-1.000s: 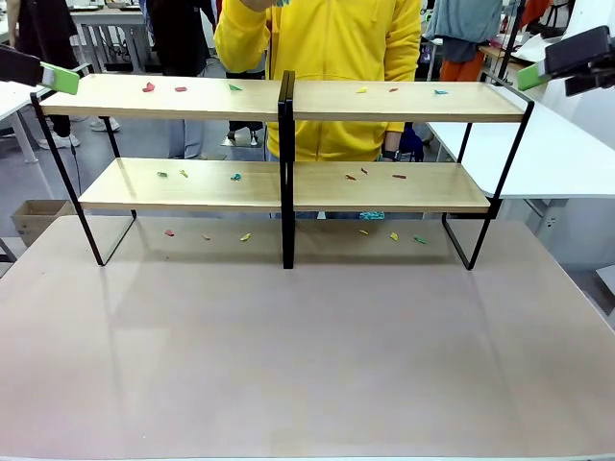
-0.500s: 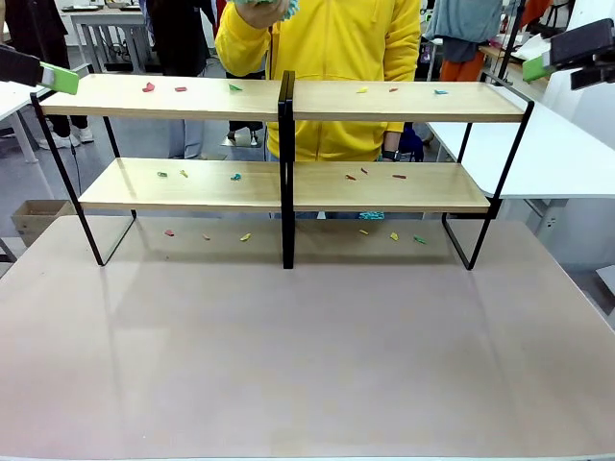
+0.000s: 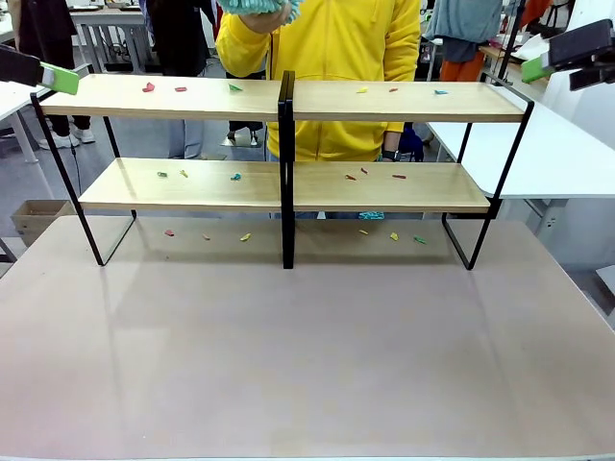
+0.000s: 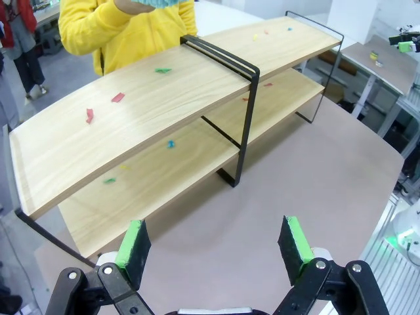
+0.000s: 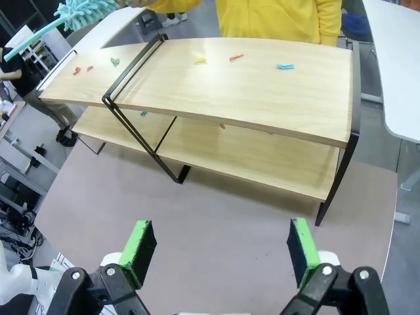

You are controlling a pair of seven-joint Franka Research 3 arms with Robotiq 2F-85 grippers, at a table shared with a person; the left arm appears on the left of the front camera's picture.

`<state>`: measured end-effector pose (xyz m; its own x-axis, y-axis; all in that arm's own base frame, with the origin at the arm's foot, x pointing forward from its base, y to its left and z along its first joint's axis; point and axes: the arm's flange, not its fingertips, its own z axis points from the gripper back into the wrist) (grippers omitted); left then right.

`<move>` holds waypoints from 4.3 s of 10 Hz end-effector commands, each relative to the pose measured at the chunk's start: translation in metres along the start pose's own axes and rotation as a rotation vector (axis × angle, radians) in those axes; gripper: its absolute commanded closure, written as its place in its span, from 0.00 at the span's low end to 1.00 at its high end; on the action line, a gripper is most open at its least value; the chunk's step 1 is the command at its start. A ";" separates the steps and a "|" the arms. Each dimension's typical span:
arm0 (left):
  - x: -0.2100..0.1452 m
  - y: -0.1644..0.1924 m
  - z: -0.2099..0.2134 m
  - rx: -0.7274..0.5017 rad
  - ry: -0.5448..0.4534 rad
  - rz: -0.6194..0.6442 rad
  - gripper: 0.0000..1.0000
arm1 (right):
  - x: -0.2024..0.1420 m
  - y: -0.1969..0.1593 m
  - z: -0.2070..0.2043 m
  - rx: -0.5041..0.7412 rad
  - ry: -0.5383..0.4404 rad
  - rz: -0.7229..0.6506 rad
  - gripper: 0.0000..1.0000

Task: Clean the shelves.
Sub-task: Pick up the Duster when the human hands it over.

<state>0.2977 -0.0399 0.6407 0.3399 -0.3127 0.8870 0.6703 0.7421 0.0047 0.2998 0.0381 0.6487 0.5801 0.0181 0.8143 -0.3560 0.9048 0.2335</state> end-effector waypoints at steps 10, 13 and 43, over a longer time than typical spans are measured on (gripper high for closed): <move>0.130 0.081 -0.059 -0.953 0.254 0.319 0.00 | 0.000 0.000 0.000 0.000 0.002 0.002 0.00; 0.144 0.100 -0.112 -1.059 0.304 0.768 0.00 | 0.000 0.000 0.000 0.000 0.002 0.002 0.00; 0.100 0.121 -0.017 -0.417 0.315 0.723 1.00 | 0.000 0.000 0.000 0.000 0.002 0.002 0.00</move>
<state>0.4574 -0.0342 0.7230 0.9335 0.0059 0.3585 0.3023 0.5246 -0.7959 0.2997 0.0381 0.6485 0.5808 0.0193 0.8138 -0.3538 0.9063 0.2310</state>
